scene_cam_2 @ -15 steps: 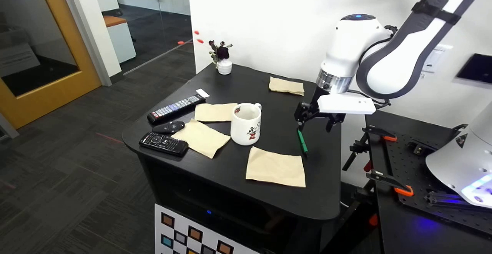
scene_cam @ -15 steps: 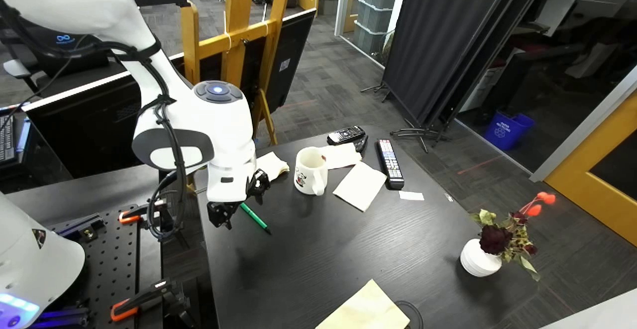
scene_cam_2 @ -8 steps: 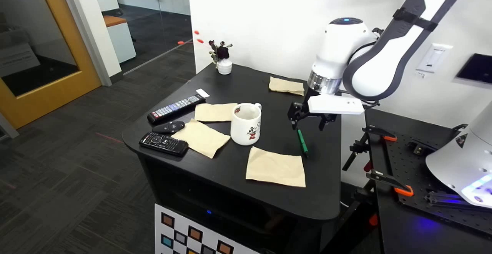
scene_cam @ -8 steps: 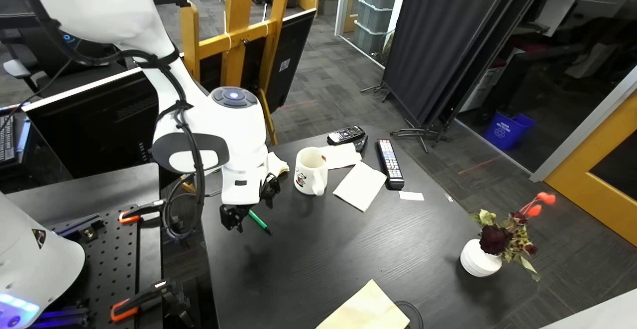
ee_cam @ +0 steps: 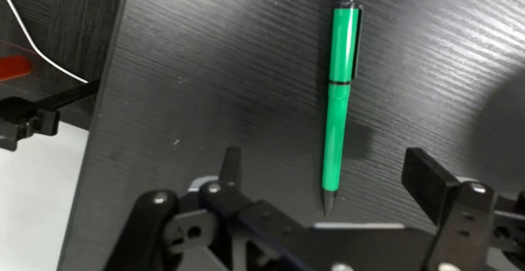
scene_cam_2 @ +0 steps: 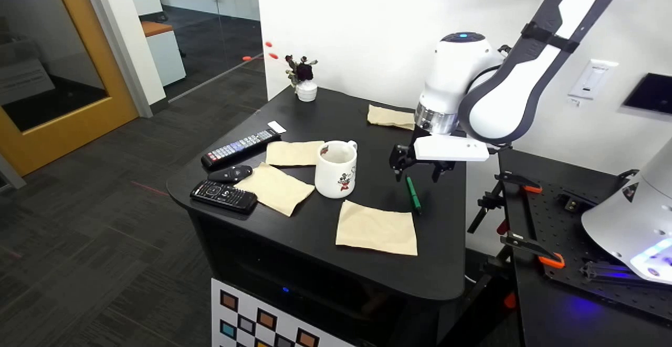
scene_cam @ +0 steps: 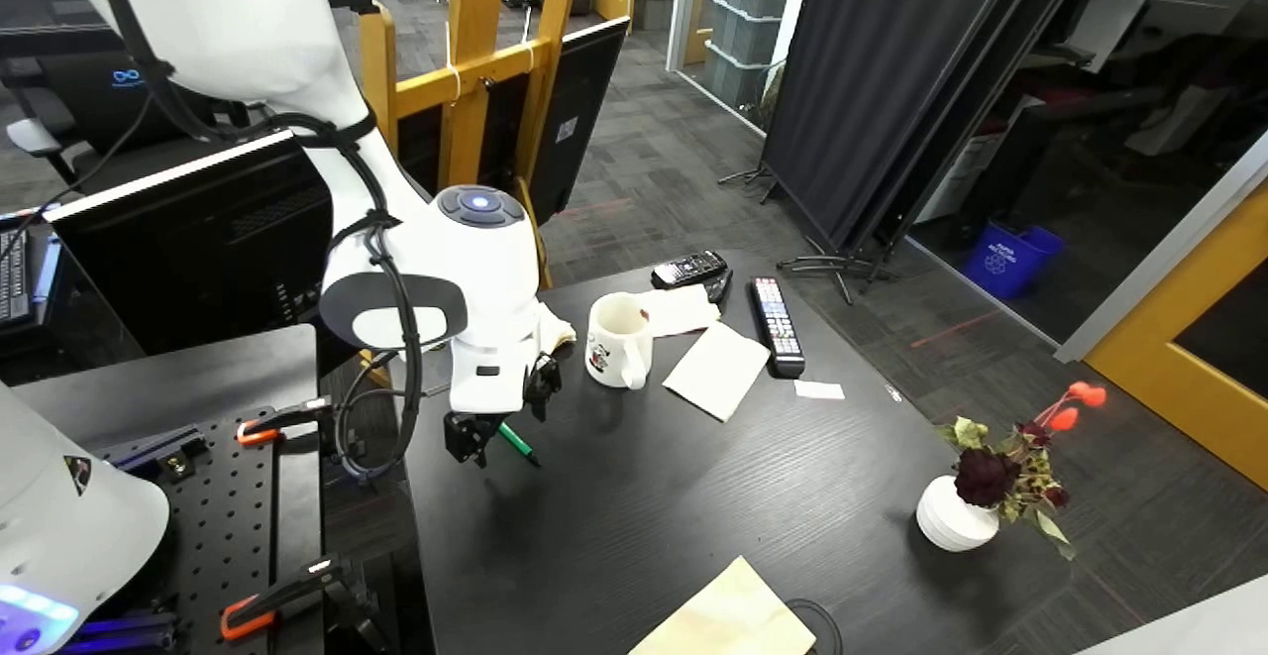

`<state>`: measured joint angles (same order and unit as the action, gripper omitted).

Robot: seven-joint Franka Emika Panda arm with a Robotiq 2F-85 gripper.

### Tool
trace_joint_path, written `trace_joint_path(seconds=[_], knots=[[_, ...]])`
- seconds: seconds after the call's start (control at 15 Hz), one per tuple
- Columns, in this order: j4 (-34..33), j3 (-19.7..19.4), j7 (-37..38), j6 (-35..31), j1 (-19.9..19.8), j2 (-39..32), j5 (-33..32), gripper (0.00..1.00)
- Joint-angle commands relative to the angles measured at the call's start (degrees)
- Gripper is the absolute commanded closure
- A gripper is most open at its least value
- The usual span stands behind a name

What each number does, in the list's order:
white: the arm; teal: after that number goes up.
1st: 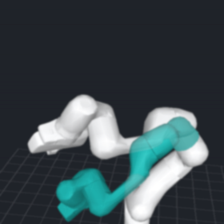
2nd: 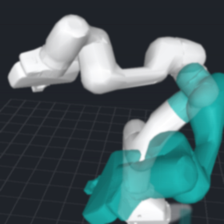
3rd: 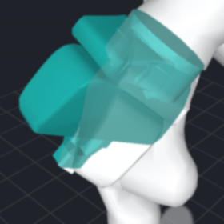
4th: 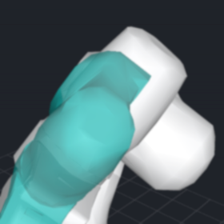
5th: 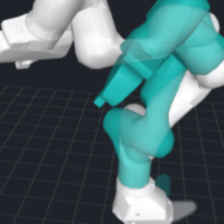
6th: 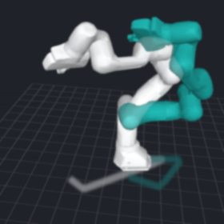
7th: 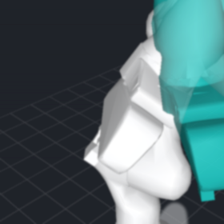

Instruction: Take the pen from the table and put it in the white cup

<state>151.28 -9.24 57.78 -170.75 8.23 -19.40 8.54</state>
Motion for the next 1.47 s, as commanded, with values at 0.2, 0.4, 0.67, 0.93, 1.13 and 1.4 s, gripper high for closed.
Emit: trace_joint_path(seconds=[0.2,0.4,0.67,0.93,1.13,1.4], knots=[[-0.7,-0.2,0.1,-1.4,0.9,-2.2,1.7,0.04],[-1.0,-0.5,0.2,-1.1,1.2,-2.5,1.6,0.32],[-1.3,-0.6,0.2,-1.2,1.4,-2.8,1.7,0.64],[-2.0,-0.8,0.3,-1.0,1.9,-2.9,1.6,0.93],[-2.2,-1.8,0.7,-0.4,3.1,-2.4,0.9,0.99],[-0.1,-7.0,1.9,0.1,8.0,1.1,-1.8,0.97]])
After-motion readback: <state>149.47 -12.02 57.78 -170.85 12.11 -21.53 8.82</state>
